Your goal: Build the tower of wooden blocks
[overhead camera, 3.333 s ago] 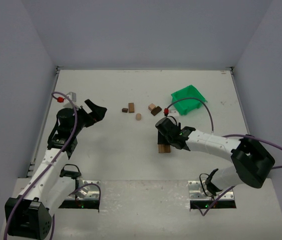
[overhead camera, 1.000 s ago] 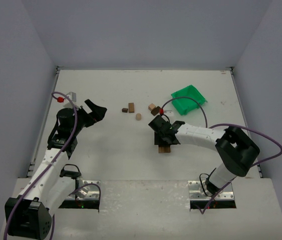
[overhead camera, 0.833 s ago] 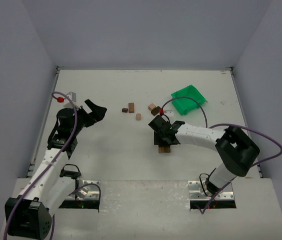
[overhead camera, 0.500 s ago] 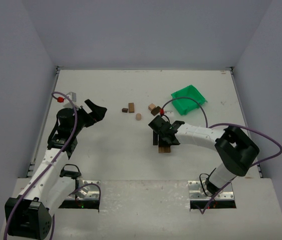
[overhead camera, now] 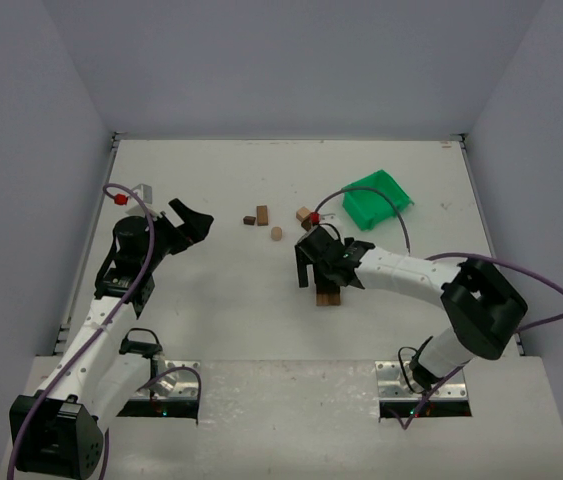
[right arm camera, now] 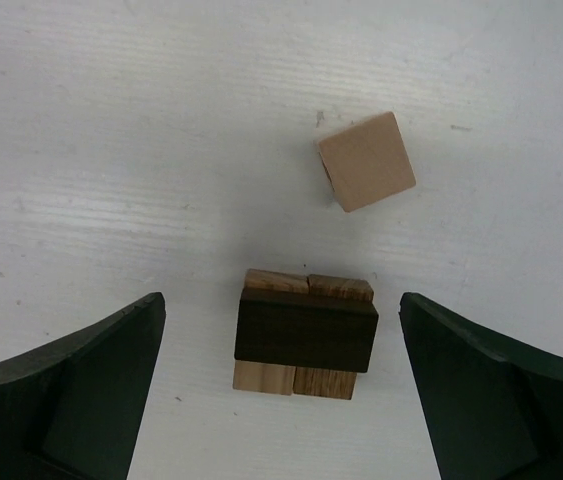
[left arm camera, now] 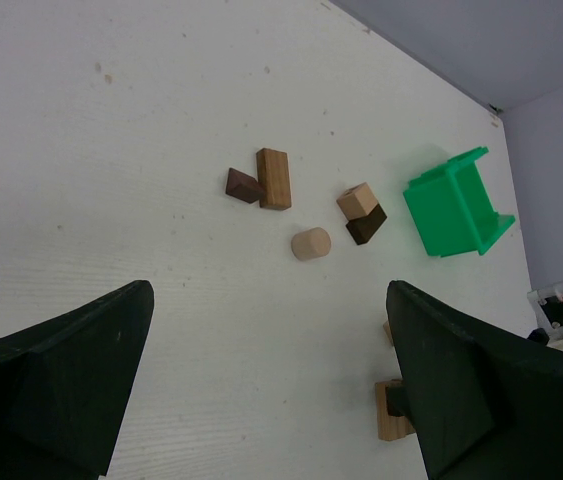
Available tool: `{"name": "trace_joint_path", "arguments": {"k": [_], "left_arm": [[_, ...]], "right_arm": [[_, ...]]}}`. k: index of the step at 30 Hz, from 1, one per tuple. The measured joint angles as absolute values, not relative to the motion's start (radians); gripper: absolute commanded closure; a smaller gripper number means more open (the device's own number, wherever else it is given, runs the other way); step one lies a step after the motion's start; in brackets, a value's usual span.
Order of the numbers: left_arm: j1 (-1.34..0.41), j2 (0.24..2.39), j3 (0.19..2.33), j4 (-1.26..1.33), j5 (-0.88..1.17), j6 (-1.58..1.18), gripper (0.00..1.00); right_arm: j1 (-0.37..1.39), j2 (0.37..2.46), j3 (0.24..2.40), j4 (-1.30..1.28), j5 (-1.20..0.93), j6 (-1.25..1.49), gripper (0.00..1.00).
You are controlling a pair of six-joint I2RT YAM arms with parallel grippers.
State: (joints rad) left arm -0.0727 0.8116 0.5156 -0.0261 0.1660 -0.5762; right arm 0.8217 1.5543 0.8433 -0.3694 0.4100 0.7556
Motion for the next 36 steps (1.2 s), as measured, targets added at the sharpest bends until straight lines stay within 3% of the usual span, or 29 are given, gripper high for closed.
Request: {"name": "trace_joint_path", "arguments": {"k": [9,18,24,36], "left_arm": [[-0.073,0.811,0.516,-0.027,0.157,-0.576,0.00],[-0.073,0.811,0.516,-0.028,0.129,-0.575,0.00],[-0.073,0.815,0.516,-0.028,0.111,-0.575,0.00],[-0.073,0.829,0.516,-0.028,0.090,-0.575,0.00]], "right_arm": [[0.763,1.508,0.861,-0.189,0.337,0.328,0.01],[0.589,1.829,1.095,-0.102,0.100,0.021,0.01],[0.572,1.961,1.225,-0.138,0.077,-0.045,0.01],[0.504,2.012,1.250,-0.152,0.089,-0.037,0.01]]}}
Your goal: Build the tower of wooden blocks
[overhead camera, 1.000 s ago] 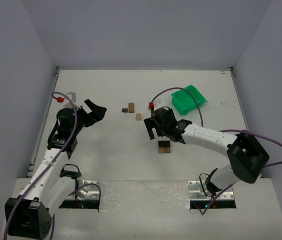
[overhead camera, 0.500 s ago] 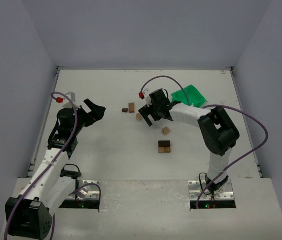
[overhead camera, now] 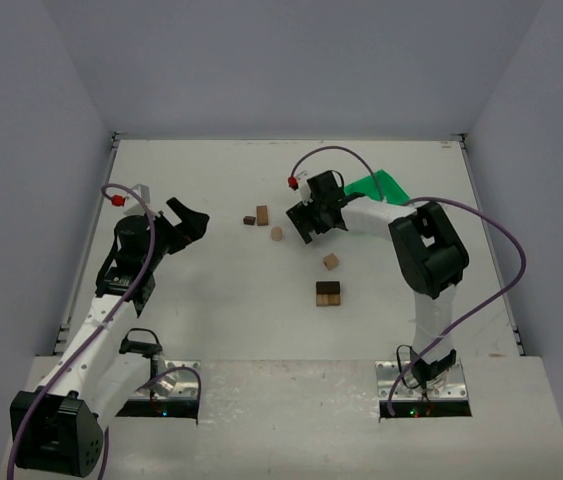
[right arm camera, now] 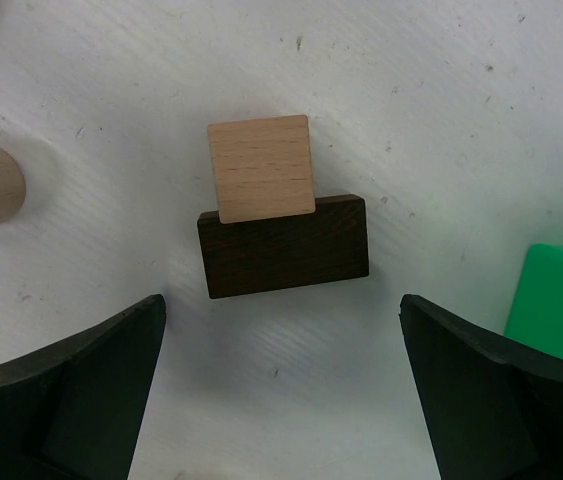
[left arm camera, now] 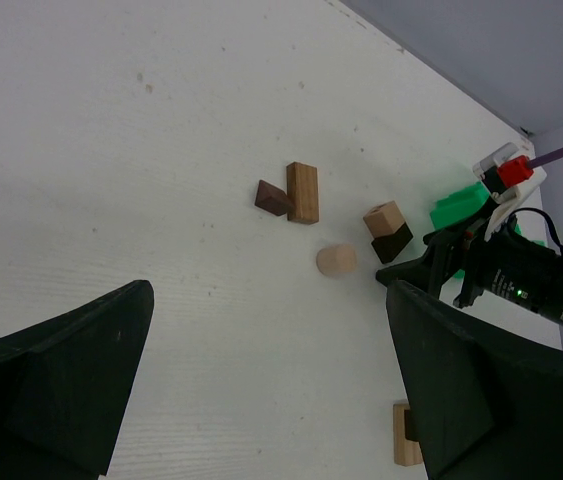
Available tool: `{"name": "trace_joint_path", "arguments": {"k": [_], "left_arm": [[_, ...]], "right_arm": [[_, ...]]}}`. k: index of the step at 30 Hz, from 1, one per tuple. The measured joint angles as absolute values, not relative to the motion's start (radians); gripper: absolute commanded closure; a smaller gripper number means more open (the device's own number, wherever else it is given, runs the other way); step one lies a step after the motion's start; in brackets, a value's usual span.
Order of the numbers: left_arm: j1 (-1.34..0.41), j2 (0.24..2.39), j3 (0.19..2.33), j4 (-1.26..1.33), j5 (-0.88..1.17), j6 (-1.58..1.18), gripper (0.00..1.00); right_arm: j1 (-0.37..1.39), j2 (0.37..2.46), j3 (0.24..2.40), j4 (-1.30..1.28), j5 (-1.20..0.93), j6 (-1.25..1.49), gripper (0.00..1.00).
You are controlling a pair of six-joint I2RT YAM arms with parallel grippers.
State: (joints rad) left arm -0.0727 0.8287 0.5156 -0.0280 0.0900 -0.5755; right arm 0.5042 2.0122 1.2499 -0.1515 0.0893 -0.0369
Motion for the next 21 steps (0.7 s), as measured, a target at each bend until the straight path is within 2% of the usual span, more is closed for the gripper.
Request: {"name": "trace_joint_path", "arguments": {"k": [13,15,18,21], "left_arm": [[-0.073,0.831,0.516,-0.028,0.089,-0.575,0.00],[-0.073,0.831,0.516,-0.028,0.089,-0.575,0.00],[-0.073,0.831,0.516,-0.028,0.089,-0.575,0.00],[-0.073,0.831,0.516,-0.028,0.089,-0.575,0.00]], "right_arm": [[0.482,2.086,1.342,-0.157,0.034,-0.014,0.03],[0.478,2.095,1.353,-0.158,0.025,0.000,0.09],[0.475,2.103,1.361,-0.158,0.018,0.010,0.26],[0.474,2.105,1.364,-0.160,0.015,0.022,0.35]]}}
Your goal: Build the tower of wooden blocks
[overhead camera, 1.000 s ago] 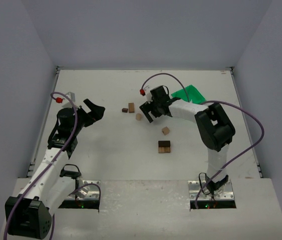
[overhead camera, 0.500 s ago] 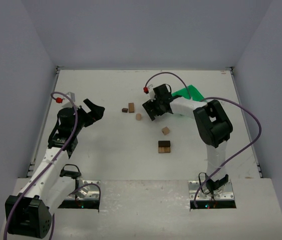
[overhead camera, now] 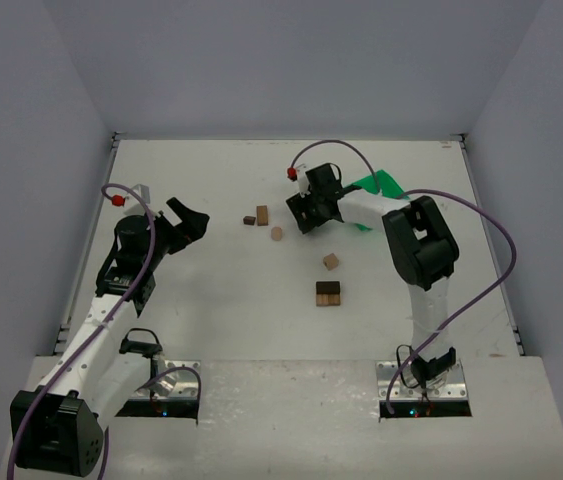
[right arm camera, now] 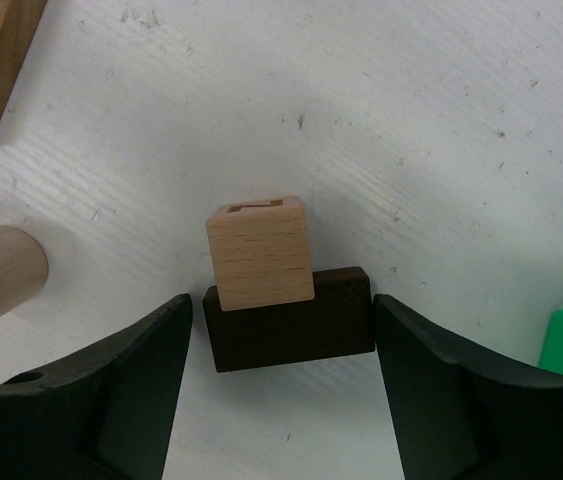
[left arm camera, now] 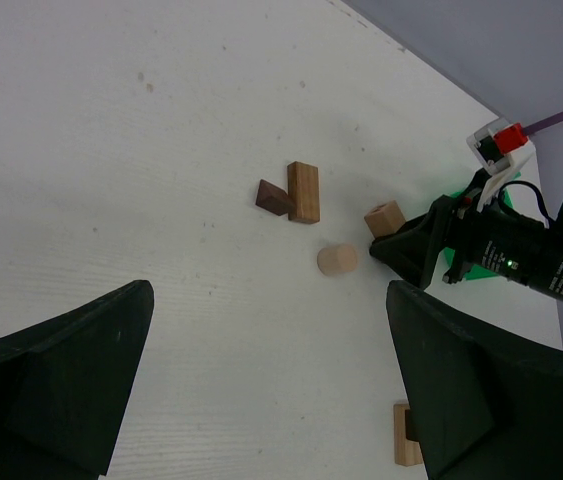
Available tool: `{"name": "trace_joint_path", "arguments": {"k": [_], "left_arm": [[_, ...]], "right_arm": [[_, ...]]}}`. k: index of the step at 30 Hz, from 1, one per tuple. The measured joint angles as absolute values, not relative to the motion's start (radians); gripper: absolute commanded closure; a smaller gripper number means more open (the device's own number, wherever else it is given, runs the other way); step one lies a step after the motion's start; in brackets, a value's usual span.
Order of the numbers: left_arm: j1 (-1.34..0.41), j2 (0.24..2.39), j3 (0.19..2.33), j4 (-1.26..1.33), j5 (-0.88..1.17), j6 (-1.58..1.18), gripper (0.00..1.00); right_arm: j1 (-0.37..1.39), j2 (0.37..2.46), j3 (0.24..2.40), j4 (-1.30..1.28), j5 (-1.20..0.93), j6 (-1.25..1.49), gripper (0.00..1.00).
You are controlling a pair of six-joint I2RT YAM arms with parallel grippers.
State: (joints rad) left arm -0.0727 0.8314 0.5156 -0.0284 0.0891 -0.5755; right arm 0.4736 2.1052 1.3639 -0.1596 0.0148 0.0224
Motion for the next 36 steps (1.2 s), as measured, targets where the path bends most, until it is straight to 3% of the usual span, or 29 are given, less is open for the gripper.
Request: {"name": "trace_joint_path", "arguments": {"k": [9,11,16,22,28,36], "left_arm": [[-0.073,0.831,0.516,-0.028,0.089,-0.575,0.00],[-0.073,0.831,0.516,-0.028,0.089,-0.575,0.00],[-0.073,0.823,0.516,-0.029,0.091,-0.575,0.00],[-0.073,0.803,0.516,-0.030,0.098,-0.575,0.00],[-0.073,0.787,0.516,-0.030,0.102,-0.576,0.00],[-0.073,0.781,0.516,-0.055,0.114,-0.576,0.00]], "right_arm": [[0.474,2.104,1.361,-0.161,0.016,0.027,0.75],[0.474,2.096,1.351,-0.159,0.016,0.028,0.78],[0.474,1.992,1.239,-0.154,0.005,0.063,0.75],[0.487,1.720,1.041,-0.105,-0.004,0.143,0.74],[0.576,1.399,0.874,-0.112,0.121,0.307,0.71],[0.744,1.102,0.614,-0.335,0.333,0.645,0.70]]}}
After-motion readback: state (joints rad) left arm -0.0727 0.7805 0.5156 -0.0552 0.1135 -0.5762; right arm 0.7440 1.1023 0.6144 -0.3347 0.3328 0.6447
